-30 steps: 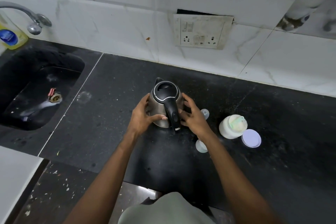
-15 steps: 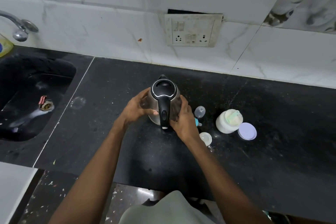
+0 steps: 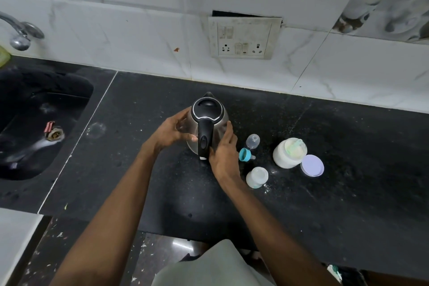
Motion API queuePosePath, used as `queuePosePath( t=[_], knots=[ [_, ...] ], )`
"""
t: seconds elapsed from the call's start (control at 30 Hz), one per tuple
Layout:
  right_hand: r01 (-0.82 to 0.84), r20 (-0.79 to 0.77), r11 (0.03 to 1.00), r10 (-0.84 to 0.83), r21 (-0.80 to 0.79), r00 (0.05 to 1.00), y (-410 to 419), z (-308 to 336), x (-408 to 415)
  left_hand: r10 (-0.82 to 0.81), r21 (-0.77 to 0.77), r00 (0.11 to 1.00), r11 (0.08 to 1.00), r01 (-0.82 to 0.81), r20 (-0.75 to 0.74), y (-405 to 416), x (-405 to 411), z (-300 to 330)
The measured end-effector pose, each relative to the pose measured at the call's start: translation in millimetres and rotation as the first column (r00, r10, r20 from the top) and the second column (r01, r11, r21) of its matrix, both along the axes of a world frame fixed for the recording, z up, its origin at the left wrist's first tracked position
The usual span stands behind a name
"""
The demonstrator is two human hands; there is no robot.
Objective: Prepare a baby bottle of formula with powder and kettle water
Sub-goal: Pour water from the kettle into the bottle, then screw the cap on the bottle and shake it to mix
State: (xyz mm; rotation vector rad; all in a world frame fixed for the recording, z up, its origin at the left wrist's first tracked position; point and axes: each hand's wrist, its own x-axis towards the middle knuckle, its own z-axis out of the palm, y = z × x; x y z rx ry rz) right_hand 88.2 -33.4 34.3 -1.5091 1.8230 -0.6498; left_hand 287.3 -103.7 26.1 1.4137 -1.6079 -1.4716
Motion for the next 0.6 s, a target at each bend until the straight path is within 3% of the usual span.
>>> queuePosePath(
  t=[0.17, 0.3, 0.4, 0.47, 0.6],
  knots=[
    [-0.052, -0.008, 0.999, 0.052, 0.004, 0.999, 1, 4, -8, -0.003, 0.061, 0.996, 0.998, -0.002, 0.093, -1, 7, -20],
    [-0.062, 0.059, 0.997, 0.064, -0.037, 0.996, 0, 3, -38, 0.254, 0.101, 0.950, 0.956, -0.275, 0.182, 24, -5, -30],
    [-0.006, 0.120, 0.997, 0.016, -0.078, 0.993, -1, 7, -73, 0.500, 0.043, 0.829, 0.850, -0.525, 0.251, 57, -29, -23],
    [-0.002, 0.127, 0.994, 0.015, -0.107, 0.992, -4, 14, -99, 0.562, -0.006, 0.763, 0.806, -0.591, 0.320, 82, -43, -24],
    [-0.127, 0.025, 0.991, 0.128, -0.038, 0.991, -18, 12, -142, 0.610, 0.023, 0.720, 0.757, -0.653, 0.332, 124, -75, -29]
  ],
)
